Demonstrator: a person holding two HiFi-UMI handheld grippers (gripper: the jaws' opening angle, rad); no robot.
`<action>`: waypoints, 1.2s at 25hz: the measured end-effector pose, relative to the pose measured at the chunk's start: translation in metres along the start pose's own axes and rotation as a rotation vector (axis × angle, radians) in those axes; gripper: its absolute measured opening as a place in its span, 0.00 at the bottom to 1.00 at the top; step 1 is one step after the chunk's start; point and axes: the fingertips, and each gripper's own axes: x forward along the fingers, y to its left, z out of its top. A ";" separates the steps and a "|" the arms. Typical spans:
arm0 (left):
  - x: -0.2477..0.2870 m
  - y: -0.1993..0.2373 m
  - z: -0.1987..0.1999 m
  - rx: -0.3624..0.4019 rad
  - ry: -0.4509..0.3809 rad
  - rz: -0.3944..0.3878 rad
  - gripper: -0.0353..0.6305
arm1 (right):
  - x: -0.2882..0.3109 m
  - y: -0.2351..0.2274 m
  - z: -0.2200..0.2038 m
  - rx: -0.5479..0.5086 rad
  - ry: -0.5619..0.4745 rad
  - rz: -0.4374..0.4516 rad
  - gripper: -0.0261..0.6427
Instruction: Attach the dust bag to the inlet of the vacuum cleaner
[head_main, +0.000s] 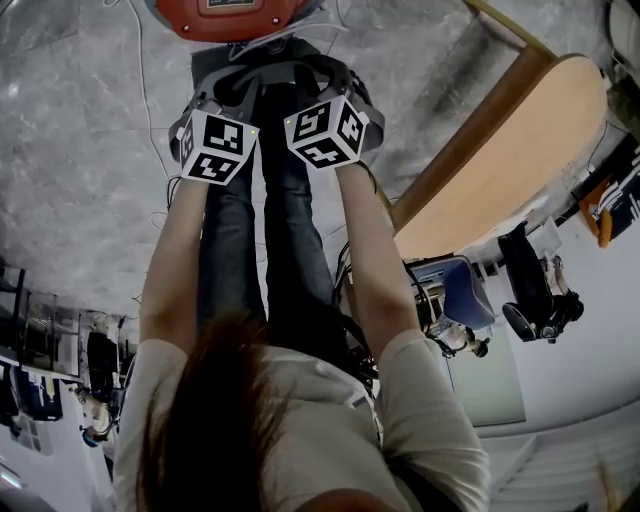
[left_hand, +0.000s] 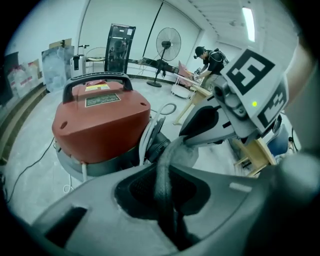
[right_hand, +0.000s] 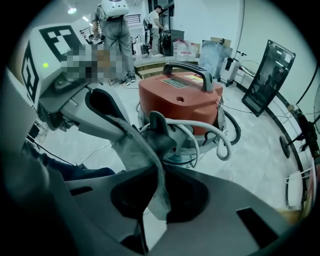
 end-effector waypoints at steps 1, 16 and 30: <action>0.001 0.001 0.001 0.019 0.007 -0.002 0.12 | 0.000 0.000 -0.001 0.028 -0.009 -0.009 0.11; 0.000 -0.002 0.005 -0.028 -0.036 0.002 0.12 | -0.004 -0.004 -0.002 0.094 -0.004 -0.047 0.11; 0.001 -0.002 0.006 -0.077 0.015 -0.033 0.15 | -0.001 -0.005 -0.004 0.099 0.011 -0.051 0.12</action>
